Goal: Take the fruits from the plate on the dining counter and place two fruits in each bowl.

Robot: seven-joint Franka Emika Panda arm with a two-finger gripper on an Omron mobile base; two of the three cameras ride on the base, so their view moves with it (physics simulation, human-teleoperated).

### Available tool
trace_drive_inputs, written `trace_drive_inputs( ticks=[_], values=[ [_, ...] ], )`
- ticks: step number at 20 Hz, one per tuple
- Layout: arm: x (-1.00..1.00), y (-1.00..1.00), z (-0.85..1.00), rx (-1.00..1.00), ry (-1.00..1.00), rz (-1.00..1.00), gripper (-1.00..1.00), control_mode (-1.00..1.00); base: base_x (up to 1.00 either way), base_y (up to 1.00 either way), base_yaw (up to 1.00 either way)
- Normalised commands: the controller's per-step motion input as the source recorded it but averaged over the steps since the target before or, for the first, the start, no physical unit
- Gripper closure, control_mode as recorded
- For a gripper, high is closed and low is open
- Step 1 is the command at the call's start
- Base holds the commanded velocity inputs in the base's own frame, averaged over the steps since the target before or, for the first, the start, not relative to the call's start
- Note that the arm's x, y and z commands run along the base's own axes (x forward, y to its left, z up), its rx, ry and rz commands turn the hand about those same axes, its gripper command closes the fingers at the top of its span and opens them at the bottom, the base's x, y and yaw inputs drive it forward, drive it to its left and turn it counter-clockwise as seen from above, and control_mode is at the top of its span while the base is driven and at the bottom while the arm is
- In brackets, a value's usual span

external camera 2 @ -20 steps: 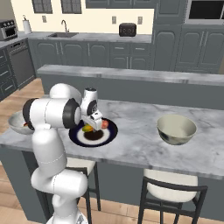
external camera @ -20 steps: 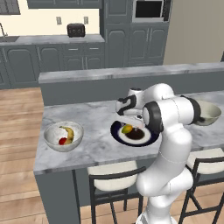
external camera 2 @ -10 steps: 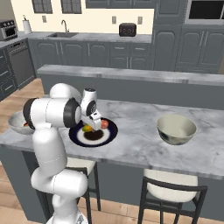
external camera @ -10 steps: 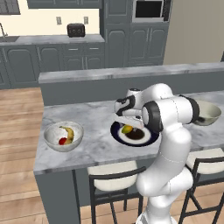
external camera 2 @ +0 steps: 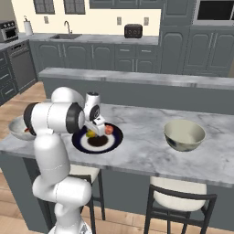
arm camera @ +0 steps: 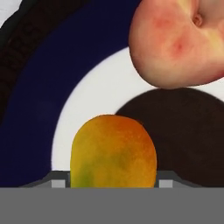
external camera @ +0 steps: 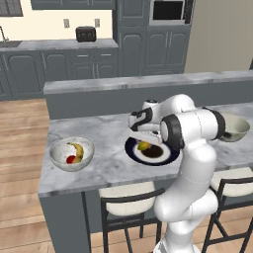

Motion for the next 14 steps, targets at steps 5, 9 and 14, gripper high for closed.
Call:
trace_drive_inputs(
  ticks=[5, 9, 14],
  values=[
    [-0.40, -0.65, 0.86, -0.21, -0.18, 0.00, 1.00, -1.00, 0.00, 0.00, 0.00],
    [-0.20, -0.99, 0.84, -0.23, -0.20, 0.00, 1.00, -1.00, 0.00, 0.00, 0.00],
    [0.00, -1.00, 0.62, -0.12, -0.03, -0.03, 1.00, -1.00, 0.00, 0.00, 0.00]
  ],
)
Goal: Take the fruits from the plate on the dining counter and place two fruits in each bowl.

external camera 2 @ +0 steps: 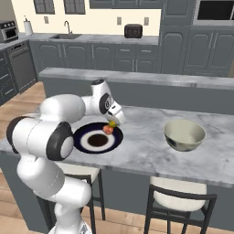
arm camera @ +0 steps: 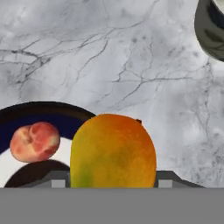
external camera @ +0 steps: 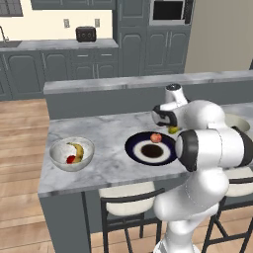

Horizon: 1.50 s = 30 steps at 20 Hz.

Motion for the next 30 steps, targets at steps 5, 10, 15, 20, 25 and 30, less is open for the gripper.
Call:
trace_drive_inputs(
  ticks=[5, 10, 15, 20, 25, 30],
  values=[
    [0.00, -1.00, 0.62, -0.01, 0.00, -0.05, 1.00, -1.00, 0.00, 0.00, 0.00],
    [0.00, -1.00, 0.09, 0.04, 0.00, -0.05, 1.00, -1.00, 0.00, 0.00, 0.00],
    [0.21, -1.00, 0.03, 0.08, 0.01, 0.00, 1.00, -1.00, 0.00, 0.00, 0.00],
    [0.19, -1.00, -0.04, 0.10, 0.00, -0.03, 1.00, -1.00, 0.00, 0.00, 0.00],
    [0.20, -1.00, -0.24, 0.01, 0.00, -0.06, 1.00, -1.00, 0.00, 0.00, 0.00],
    [0.29, -0.75, -0.33, -0.05, -0.01, -0.01, 1.00, -1.00, 0.00, 0.00, 0.00]
  ],
)
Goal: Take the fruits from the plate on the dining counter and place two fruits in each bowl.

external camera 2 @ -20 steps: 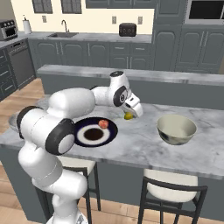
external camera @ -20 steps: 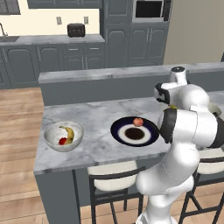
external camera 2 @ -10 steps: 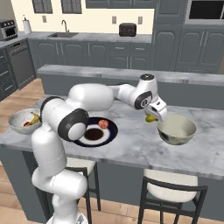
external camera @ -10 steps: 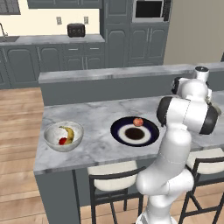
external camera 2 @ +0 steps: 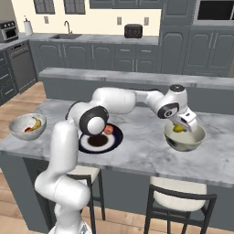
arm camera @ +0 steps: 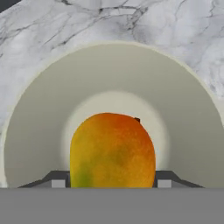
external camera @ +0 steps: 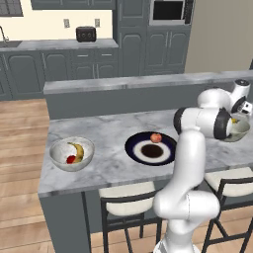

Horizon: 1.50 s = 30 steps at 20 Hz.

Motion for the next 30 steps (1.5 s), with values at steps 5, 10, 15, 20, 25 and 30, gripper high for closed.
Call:
trace_drive_inputs(
  ticks=[5, 10, 15, 20, 25, 30],
  values=[
    [0.28, -0.38, -0.54, -0.17, -0.04, 0.00, 1.00, -1.00, 0.00, 0.00, 0.00],
    [0.07, -0.13, -0.13, 0.00, 0.07, 0.00, 1.00, -1.00, 0.00, 0.00, 0.00],
    [0.12, 0.00, -0.07, 0.00, 0.03, 0.00, 1.00, -1.00, 0.00, 0.00, 0.00],
    [0.02, 0.01, -0.26, 0.00, 0.05, 0.00, 1.00, -1.00, 0.00, 0.00, 0.00],
    [0.00, 0.00, -0.05, 0.00, 0.00, 0.00, 1.00, -1.00, 0.00, 0.00, 0.00],
    [0.00, 0.02, 0.00, 0.00, 0.00, 0.00, -1.00, -1.00, 0.00, 0.00, 0.00]
  ],
)
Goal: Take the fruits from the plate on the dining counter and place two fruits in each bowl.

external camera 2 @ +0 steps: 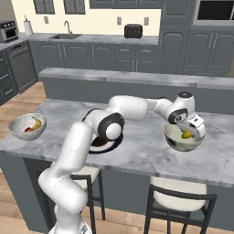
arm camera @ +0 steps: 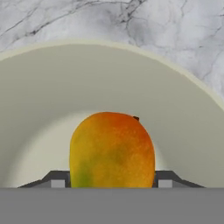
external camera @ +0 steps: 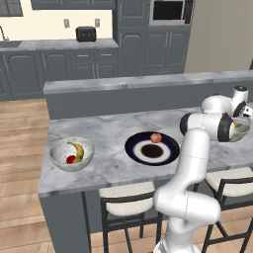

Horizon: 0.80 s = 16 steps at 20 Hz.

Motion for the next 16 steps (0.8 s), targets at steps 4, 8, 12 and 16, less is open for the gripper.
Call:
trace_drive_inputs(
  ticks=[4, 8, 12, 16],
  values=[
    [0.00, 0.05, 0.03, 0.00, 0.00, 0.00, -1.00, -1.00, 0.00, 0.00, 0.00],
    [-0.31, 0.27, 0.59, 0.05, -0.04, 0.00, -1.00, -1.00, 0.00, 0.00, 0.00],
    [-0.61, 0.60, 0.91, 0.11, -0.10, 0.00, -1.00, -1.00, 0.00, 0.00, 0.00],
    [-0.56, 0.99, 0.79, 0.05, -0.06, 0.04, -1.00, -1.00, 0.00, 0.00, 0.00]
  ],
)
